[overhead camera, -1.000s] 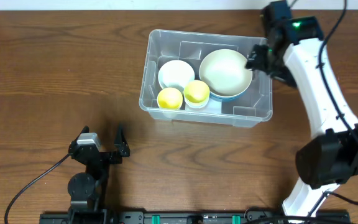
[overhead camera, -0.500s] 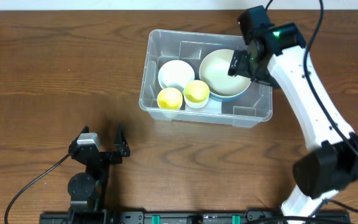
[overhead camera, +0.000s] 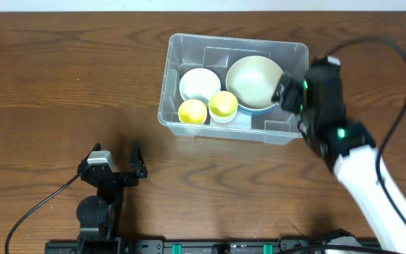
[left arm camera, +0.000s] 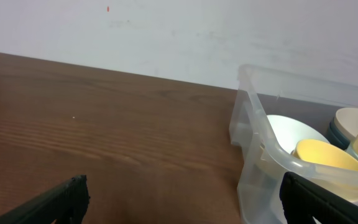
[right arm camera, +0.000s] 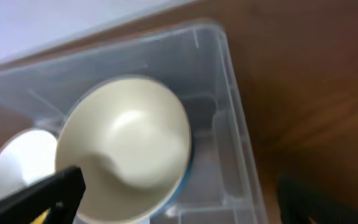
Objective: Pack container
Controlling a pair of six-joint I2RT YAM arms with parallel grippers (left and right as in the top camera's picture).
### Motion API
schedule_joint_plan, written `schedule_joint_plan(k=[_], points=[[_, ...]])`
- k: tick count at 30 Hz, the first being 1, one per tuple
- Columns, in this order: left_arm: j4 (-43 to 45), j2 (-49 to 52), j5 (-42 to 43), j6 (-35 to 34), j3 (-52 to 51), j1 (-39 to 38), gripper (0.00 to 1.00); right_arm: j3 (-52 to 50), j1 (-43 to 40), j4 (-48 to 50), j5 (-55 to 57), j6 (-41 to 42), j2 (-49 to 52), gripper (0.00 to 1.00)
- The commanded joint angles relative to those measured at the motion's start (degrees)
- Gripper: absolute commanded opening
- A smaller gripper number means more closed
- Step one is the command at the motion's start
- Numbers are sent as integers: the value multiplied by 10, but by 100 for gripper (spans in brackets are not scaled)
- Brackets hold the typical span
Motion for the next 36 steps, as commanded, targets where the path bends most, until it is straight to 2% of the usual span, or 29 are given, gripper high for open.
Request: schedule_joint_plan(k=[1, 10, 14, 19, 23, 28, 36], points=[[-23, -3, -9, 10, -9, 3, 98, -91, -4, 64, 6, -61, -76, 99], [-23, -3, -9, 10, -9, 3, 98, -376, -4, 291, 6, -137, -292, 99], [-23, -3, -9, 10, -9, 3, 98, -454, -5, 329, 6, -145, -365, 99], [-23, -3, -9, 10, -9, 3, 98, -495, -21, 328, -11, -149, -428, 99], [-23, -3, -9, 10, -9, 3, 98, -505, -51, 309, -69, -185, -459, 99], [-23, -3, -9, 10, -9, 3, 98, -505, -85, 253, -96, -193, -498, 99], [-23, -3, -9, 10, -9, 3, 98, -505, -87, 169, -95, -205, -569, 99]])
